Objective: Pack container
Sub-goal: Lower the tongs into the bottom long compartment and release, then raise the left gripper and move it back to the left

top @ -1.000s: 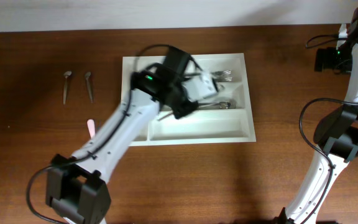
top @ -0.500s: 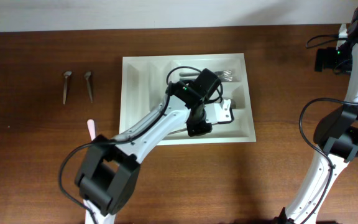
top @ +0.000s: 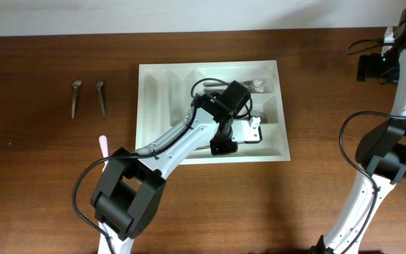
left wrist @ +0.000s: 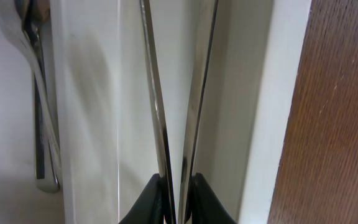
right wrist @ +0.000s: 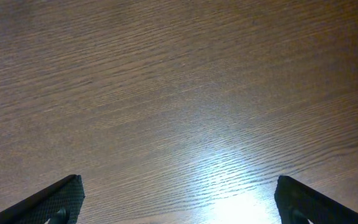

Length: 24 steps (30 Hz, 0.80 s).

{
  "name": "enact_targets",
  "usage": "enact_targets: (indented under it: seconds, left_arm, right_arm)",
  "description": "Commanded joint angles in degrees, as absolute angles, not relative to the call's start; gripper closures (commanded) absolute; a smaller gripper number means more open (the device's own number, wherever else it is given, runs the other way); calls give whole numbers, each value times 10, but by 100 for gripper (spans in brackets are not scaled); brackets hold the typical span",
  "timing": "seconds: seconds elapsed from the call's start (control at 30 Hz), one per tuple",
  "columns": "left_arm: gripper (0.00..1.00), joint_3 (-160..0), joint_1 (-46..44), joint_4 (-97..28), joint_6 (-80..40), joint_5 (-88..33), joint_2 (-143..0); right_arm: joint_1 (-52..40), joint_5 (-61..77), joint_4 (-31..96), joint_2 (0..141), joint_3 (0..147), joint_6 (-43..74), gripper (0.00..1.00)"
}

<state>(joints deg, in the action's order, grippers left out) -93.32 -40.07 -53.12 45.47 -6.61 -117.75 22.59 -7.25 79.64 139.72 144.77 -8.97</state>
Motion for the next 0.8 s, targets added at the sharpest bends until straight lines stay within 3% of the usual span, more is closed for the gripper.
enact_targets:
  seconds: [0.0,0.33,0.4,0.57,0.7,0.77]
  left_arm:
    - [92,-938,-400,-530,469,-68,-1187]
    - [88,-938,-400,-531,468,-65,-1223]
    - [78,-938,-400,-530,468,-62,-1223]
    - [67,-939,-400,-528,468,-56,-1223]
    - [35,-952,-400,-519,468,-32,-1223]
    - [24,-972,-400,-519,468,-21,-1223]
  right_arm:
    - [229,-71,797,1399,1445,-86,1]
    - [229,-71,796,1399,1445,-86,1]
    - [229,-71,796,1399,1445,-86,1]
    - [229,-71,797,1399,1445,-86,1]
    - [229,-71,797,1399,1445,-86,1]
    - [229,-71,797,1399,1445,-86,1]
